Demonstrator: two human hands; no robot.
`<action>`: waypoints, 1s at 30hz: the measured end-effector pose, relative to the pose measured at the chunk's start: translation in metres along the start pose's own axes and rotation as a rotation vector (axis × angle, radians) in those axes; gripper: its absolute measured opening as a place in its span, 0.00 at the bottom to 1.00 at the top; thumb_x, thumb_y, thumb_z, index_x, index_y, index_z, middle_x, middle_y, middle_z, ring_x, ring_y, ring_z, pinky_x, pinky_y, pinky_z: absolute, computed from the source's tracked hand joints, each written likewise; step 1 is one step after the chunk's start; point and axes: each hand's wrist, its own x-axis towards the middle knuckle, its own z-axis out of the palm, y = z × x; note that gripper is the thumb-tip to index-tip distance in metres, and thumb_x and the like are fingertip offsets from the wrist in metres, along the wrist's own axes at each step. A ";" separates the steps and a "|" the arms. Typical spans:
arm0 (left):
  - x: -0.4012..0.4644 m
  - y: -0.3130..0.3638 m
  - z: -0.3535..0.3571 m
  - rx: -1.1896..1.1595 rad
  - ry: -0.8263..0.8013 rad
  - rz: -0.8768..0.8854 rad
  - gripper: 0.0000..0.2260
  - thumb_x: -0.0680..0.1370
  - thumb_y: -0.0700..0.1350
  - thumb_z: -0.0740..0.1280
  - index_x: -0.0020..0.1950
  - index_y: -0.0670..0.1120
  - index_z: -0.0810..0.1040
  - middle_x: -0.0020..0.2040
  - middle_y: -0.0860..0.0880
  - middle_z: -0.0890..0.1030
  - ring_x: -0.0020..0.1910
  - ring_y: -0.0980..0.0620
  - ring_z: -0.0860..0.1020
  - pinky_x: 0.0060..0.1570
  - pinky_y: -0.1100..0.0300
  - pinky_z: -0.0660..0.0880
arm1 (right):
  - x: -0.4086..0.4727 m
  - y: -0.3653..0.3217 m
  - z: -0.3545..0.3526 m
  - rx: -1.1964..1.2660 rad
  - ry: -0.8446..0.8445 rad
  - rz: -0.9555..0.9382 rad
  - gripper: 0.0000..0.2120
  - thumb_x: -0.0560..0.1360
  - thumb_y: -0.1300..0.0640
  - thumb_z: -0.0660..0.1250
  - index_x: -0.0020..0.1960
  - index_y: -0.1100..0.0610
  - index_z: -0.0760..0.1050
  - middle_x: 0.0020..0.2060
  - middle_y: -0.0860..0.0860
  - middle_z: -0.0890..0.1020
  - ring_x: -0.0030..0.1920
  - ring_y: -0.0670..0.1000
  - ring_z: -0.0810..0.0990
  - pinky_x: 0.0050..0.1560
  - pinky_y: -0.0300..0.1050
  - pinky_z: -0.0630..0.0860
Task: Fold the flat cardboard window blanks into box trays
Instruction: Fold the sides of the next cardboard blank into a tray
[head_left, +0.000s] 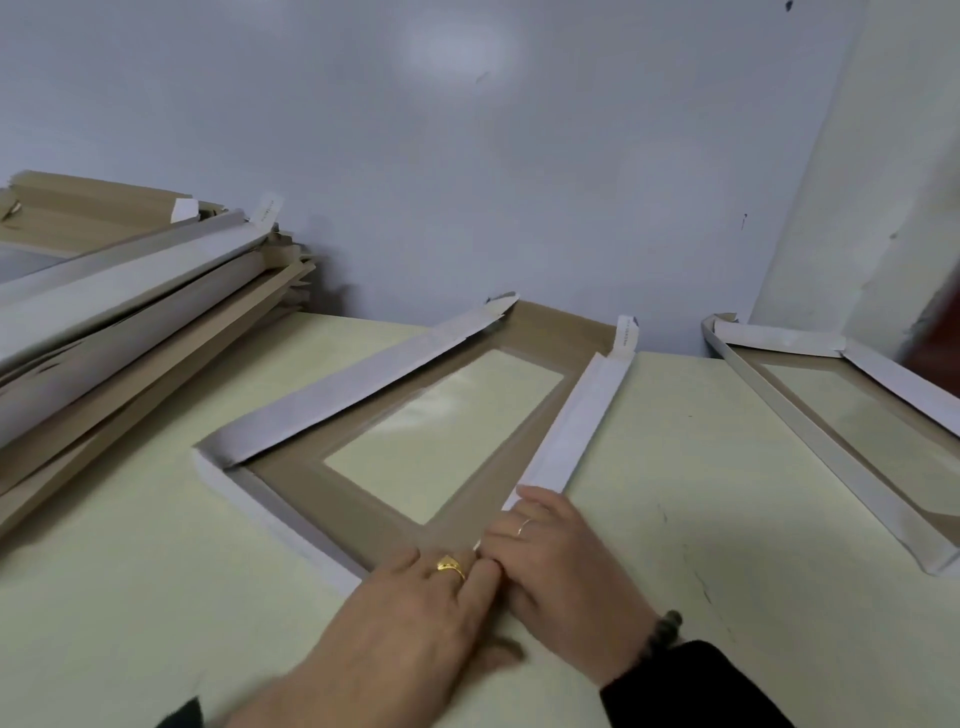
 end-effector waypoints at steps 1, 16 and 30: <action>-0.001 -0.001 -0.001 0.033 -0.004 0.005 0.11 0.68 0.54 0.67 0.39 0.48 0.83 0.29 0.55 0.77 0.25 0.57 0.75 0.25 0.69 0.68 | 0.000 0.001 0.000 0.006 0.013 0.000 0.04 0.64 0.60 0.66 0.35 0.53 0.78 0.32 0.46 0.78 0.37 0.50 0.79 0.57 0.43 0.65; -0.063 -0.129 0.002 0.077 0.172 -0.484 0.09 0.68 0.38 0.71 0.36 0.52 0.76 0.31 0.55 0.76 0.40 0.55 0.73 0.52 0.47 0.69 | -0.027 0.075 -0.015 -0.030 -0.042 0.451 0.06 0.74 0.60 0.66 0.39 0.58 0.75 0.35 0.49 0.74 0.42 0.53 0.72 0.44 0.42 0.60; -0.008 -0.035 0.006 -0.190 0.049 -0.176 0.17 0.71 0.38 0.66 0.59 0.48 0.76 0.55 0.50 0.78 0.44 0.50 0.78 0.41 0.62 0.75 | -0.009 -0.010 -0.013 -0.169 -0.128 0.262 0.12 0.72 0.44 0.66 0.44 0.52 0.79 0.38 0.49 0.81 0.40 0.50 0.81 0.34 0.40 0.69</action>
